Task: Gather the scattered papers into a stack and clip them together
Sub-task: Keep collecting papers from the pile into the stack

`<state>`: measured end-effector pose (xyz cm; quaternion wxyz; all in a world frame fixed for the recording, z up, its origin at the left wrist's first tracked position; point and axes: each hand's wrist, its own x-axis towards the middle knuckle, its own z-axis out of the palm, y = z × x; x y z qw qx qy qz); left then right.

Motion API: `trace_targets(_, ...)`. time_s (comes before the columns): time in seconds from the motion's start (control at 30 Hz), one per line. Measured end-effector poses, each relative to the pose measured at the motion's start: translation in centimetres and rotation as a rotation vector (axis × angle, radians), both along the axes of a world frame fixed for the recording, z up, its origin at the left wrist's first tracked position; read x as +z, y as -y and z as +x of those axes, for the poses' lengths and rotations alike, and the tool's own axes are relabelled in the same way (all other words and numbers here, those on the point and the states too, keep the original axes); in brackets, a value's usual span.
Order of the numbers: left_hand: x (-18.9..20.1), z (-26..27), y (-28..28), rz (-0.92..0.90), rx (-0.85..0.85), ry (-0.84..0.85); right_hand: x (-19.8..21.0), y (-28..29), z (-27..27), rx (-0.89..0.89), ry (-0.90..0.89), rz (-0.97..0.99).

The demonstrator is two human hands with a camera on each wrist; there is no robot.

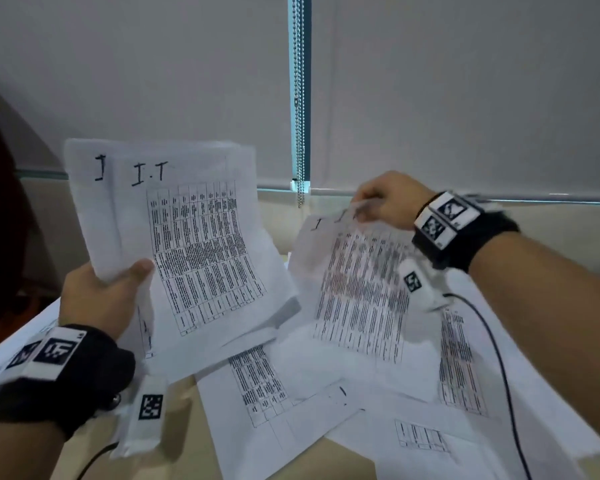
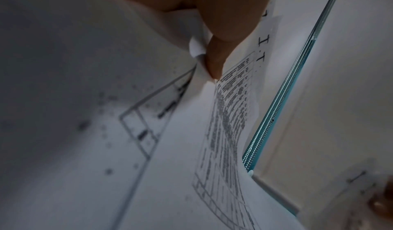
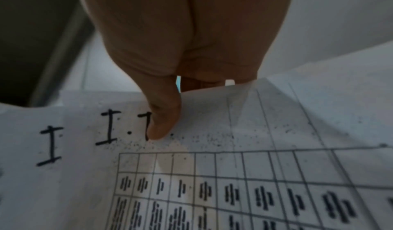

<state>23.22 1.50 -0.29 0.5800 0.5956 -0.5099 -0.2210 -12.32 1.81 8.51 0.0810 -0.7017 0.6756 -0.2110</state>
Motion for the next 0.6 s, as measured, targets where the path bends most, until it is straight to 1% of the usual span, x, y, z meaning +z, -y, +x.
trace_targets(0.07, 1.1, -1.1, -0.1, -0.060, 0.003, -0.011, 3.5, -1.8, 0.2, 0.034, -0.078, -0.084)
trace_targets(0.13, 2.4, -2.2, -0.1, -0.133, 0.001, 0.039, 6.5, -3.7, 0.7, 0.081, -0.138, -0.218)
trace_targets(0.2, 3.7, -3.4, -0.2, -0.195, -0.021, 0.109, 8.9, -5.6, 1.6, 0.113, -0.151, -0.322)
trace_targets(0.27, 4.6, -4.7, -0.4, -0.238, -0.051, 0.169, 10.5, -7.0, 2.4, 0.138, -0.185, -0.379)
trace_targets(0.37, 5.4, -7.0, -1.1, -0.265, -0.124, 0.233, 11.5, -7.7, 3.4, 0.185, -0.253, -0.502)
trace_targets(0.4, 5.5, -7.8, -1.4, -0.265, -0.171, 0.228, 11.5, -7.6, 3.9, 0.202, -0.293, -0.557)
trace_targets(0.47, 5.7, -9.0, -2.0, -0.251, -0.311, 0.142, 11.5, -7.1, 4.5, 0.206, -0.377, -0.626)
trace_targets(0.53, 5.5, -10.2, -2.6, -0.227, -0.443, 0.033, 11.3, -6.6, 4.6, 0.190, -0.406, -0.616)
trace_targets(0.6, 5.2, -11.3, -3.5, -0.175, -0.540, -0.063, 11.0, -6.7, 4.3, 0.143, -0.376, -0.577)
